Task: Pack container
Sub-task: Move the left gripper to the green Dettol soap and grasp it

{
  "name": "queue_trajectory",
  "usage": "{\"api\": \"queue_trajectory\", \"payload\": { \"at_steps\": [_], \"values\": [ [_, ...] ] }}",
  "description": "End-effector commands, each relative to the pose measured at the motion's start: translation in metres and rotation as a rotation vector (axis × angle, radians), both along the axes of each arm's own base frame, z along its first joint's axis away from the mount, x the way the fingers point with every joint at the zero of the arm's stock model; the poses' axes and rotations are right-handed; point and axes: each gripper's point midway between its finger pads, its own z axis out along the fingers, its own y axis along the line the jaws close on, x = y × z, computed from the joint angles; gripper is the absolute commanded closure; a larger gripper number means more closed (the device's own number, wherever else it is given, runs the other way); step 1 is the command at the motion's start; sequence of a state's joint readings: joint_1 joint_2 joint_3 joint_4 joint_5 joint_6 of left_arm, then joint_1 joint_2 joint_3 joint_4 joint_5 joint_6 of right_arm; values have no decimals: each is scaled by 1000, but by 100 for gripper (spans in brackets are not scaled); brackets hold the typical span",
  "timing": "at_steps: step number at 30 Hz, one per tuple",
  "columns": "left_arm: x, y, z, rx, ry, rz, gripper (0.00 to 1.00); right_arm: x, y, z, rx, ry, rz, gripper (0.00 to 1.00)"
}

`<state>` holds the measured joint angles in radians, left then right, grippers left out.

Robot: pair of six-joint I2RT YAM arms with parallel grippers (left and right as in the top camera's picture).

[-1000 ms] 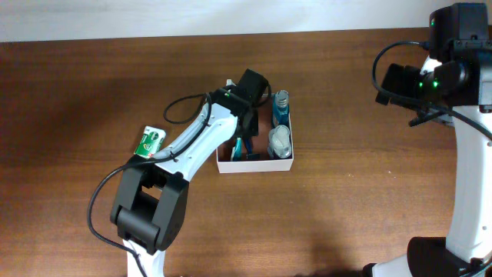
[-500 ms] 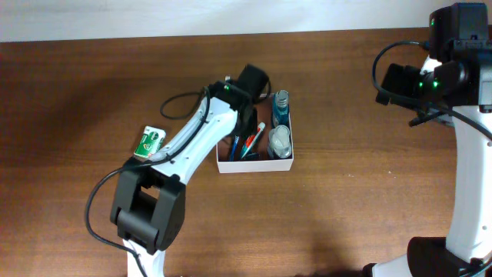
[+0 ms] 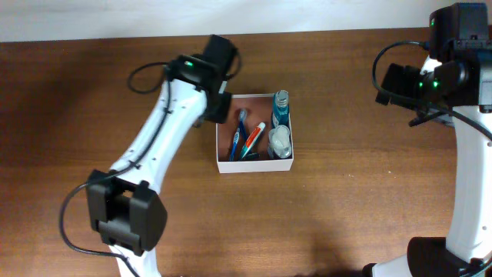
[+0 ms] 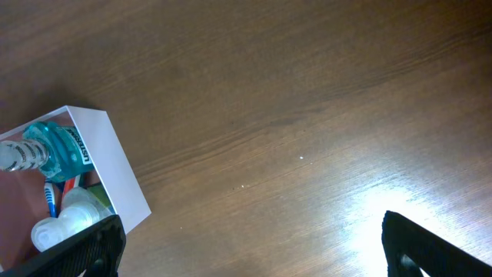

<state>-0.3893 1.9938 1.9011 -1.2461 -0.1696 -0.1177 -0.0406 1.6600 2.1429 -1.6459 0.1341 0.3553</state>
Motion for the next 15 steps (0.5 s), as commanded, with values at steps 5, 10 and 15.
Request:
{"api": "queue_trajectory", "payload": {
  "at_steps": [5,10,15],
  "values": [
    [11,67,8,-90,40,-7,29,1,-4,1,-12,-1,-3,1],
    [6,119,-7,-99,90,91,19,1,-4,1,-11,-1,-3,2],
    [-12,152,-56,-98,167,172,8,1,-4,1,-11,-1,-3,2]
  ]
}}
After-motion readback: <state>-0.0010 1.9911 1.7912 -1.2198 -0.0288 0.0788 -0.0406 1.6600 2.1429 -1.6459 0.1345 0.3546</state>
